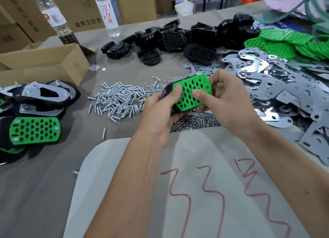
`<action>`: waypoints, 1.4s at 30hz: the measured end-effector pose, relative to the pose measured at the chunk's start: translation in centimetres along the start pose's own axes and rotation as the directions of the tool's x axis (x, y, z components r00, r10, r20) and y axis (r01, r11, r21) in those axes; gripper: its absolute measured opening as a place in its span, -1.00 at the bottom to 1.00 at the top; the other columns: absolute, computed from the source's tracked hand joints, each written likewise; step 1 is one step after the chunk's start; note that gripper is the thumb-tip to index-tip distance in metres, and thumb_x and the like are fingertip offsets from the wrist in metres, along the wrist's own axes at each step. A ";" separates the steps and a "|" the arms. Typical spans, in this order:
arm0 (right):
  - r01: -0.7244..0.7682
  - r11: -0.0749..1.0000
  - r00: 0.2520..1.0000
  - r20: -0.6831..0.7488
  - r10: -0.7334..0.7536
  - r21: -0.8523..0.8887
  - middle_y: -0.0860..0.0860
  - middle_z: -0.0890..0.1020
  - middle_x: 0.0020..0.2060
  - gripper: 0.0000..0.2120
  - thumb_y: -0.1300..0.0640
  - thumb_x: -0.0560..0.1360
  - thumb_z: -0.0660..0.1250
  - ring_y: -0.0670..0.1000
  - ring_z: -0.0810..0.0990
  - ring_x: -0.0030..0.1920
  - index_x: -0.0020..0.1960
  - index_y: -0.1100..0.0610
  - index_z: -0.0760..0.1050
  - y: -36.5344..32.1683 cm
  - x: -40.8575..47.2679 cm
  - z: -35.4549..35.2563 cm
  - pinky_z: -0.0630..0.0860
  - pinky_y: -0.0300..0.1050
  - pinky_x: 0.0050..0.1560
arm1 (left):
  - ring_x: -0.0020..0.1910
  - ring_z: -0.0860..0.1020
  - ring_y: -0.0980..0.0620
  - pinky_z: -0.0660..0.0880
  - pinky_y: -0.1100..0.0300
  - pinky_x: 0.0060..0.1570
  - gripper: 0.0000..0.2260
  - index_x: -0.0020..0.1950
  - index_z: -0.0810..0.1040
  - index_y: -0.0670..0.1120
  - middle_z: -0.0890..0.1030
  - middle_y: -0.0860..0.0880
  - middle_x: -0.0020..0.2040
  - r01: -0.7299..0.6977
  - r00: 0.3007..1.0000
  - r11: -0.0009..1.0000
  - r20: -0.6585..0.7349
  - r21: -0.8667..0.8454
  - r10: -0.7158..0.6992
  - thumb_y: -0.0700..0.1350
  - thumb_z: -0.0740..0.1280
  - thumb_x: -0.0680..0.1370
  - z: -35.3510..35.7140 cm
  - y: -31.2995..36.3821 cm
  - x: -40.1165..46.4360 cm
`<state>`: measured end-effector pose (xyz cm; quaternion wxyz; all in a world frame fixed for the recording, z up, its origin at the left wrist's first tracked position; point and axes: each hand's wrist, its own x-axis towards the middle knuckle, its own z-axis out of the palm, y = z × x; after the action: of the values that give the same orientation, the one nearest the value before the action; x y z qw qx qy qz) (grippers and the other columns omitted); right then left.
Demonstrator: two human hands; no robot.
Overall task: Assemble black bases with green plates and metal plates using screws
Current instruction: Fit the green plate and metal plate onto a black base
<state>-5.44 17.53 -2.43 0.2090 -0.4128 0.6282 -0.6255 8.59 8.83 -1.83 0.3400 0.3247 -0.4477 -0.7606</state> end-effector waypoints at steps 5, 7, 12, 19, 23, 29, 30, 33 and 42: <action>-0.042 0.997 0.999 -0.017 0.041 -0.062 0.10 0.74 -0.20 -0.78 0.19 0.51 0.54 0.09 0.73 -0.34 -0.07 0.15 0.49 0.1 -0.1 0.0 0.66 -0.07 -0.36 | -0.12 0.72 0.01 0.69 0.01 -0.11 -0.79 -0.02 0.73 -0.09 0.74 -0.07 -0.12 -0.095 0.994 0.959 -0.035 0.267 0.108 -0.01 0.37 0.66 -0.3 0.6 0.3; -0.043 0.996 0.999 -0.032 0.041 -0.083 0.11 0.71 -0.25 -0.78 0.17 0.50 0.56 -0.02 0.66 -0.42 -0.08 0.14 0.50 0.0 0.0 -0.2 0.59 -0.13 -0.46 | -0.20 0.65 0.00 0.69 -0.10 -0.08 -0.74 -0.03 0.74 -0.11 0.70 -0.08 -0.19 -0.166 0.980 0.899 -0.032 0.406 0.196 0.04 0.37 0.65 -0.2 0.5 0.3; -0.027 0.989 0.999 -0.021 0.024 -0.144 0.08 0.62 -0.18 -0.75 0.12 0.53 0.53 -0.04 0.54 -0.51 -0.05 0.14 0.45 0.0 0.1 -0.2 0.44 -0.22 -0.51 | -0.26 0.72 -0.09 0.63 0.12 -0.38 -0.75 -0.19 0.71 -0.10 0.74 -0.16 -0.18 -0.060 0.981 0.962 -0.160 0.265 0.105 0.01 0.44 0.61 0.7 0.3 -0.4; 0.035 0.987 0.999 0.027 -0.031 -0.157 0.09 0.63 -0.09 -0.76 0.11 0.57 0.48 -0.14 0.52 -0.45 -0.09 0.03 0.40 -0.1 -0.2 0.1 0.46 -0.21 -0.45 | -0.29 0.71 -0.03 0.58 0.19 -0.43 -0.74 -0.16 0.69 -0.11 0.73 -0.08 -0.23 -0.013 0.982 0.989 -0.184 0.148 0.040 0.03 0.42 0.61 0.8 0.4 -0.6; 0.066 0.984 0.996 0.065 -0.056 -0.166 0.13 0.64 -0.08 -0.75 0.11 0.58 0.47 -0.03 0.51 -0.37 -0.10 0.00 0.38 -0.2 -0.2 0.4 0.46 -0.08 -0.38 | -0.24 0.68 0.02 0.54 0.22 -0.42 -0.71 0.02 0.69 -0.13 0.71 -0.10 -0.12 0.012 0.988 0.993 -0.156 0.120 0.007 0.09 0.36 0.64 0.5 0.7 -0.8; 0.070 0.981 0.997 0.049 -0.062 -0.180 0.10 0.66 -0.14 -0.78 0.10 0.56 0.50 0.16 0.66 -0.20 -0.03 0.11 0.45 -0.4 -0.2 -0.4 0.63 0.19 -0.30 | -0.21 0.71 0.07 0.59 0.24 -0.32 -0.83 -0.01 0.67 -0.14 0.74 -0.03 -0.18 -0.001 0.999 0.994 -0.042 0.106 0.006 -0.03 0.43 0.60 0.1 0.7 -1.0; 0.094 0.971 0.996 0.031 -0.089 -0.220 0.12 0.66 -0.15 -0.78 0.09 0.54 0.51 0.18 0.65 -0.16 -0.03 0.13 0.47 -0.4 -0.1 -0.6 0.63 0.19 -0.23 | -0.17 0.71 0.05 0.60 0.24 -0.28 -0.93 -0.01 0.67 -0.13 0.74 -0.04 -0.15 -0.019 1.000 0.991 0.007 0.129 0.018 -0.13 0.47 0.57 0.0 0.7 -1.0; 0.072 0.989 0.997 -0.007 -0.073 -0.132 0.26 0.61 -0.14 -0.75 0.10 0.51 0.52 0.11 0.53 -0.21 -0.07 0.18 0.47 -0.4 -0.2 -0.6 0.57 0.07 -0.23 | -0.14 0.70 0.02 0.59 0.24 -0.27 -0.82 0.01 0.66 -0.12 0.74 -0.05 -0.11 -0.048 0.998 0.979 0.043 0.197 0.041 -0.35 0.48 0.50 0.1 0.6 -0.8; -0.471 0.746 0.868 0.397 0.297 0.471 0.14 0.66 0.01 -0.50 -0.16 0.69 0.15 0.03 0.61 -0.21 0.34 0.22 0.55 -1.5 -0.1 -1.3 0.59 -0.10 -0.23 | -0.14 0.68 0.04 0.58 0.30 -0.25 -0.65 0.13 0.65 -0.14 0.74 -0.07 0.01 -0.024 0.991 1.000 0.129 0.001 0.024 -0.21 0.51 0.35 0.1 1.0 -1.1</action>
<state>-6.04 18.60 -0.84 0.5366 -0.2834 0.4531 -0.6530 9.29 9.37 -0.65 0.3190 0.2699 -0.4737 -0.7752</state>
